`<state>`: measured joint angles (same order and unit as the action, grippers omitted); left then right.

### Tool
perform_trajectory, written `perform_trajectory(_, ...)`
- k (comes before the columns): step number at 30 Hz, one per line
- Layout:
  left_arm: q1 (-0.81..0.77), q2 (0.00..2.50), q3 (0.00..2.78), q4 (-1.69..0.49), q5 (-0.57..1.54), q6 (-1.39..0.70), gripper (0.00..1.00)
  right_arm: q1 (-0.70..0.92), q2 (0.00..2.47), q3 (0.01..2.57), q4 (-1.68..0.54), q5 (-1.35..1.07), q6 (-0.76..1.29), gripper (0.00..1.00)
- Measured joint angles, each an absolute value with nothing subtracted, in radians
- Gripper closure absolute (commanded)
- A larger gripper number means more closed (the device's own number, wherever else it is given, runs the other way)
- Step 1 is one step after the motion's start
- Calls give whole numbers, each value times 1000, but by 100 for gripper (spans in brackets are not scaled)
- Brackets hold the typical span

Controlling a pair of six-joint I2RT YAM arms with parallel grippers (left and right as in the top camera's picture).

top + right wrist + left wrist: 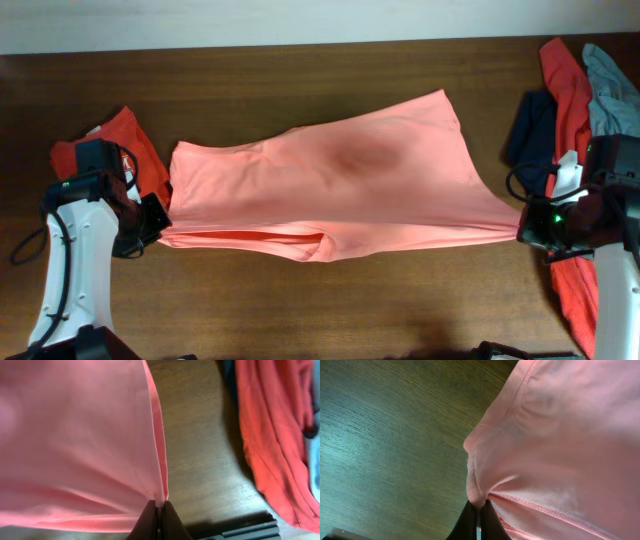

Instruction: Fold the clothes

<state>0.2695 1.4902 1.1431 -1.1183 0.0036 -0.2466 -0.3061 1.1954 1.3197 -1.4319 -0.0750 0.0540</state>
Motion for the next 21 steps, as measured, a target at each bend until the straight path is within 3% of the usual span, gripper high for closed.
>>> perform_trajectory(21, 270, 1490, 1143, -1118, 4, -247, 100, -307, 1440, 1320, -1340, -126, 25, 96)
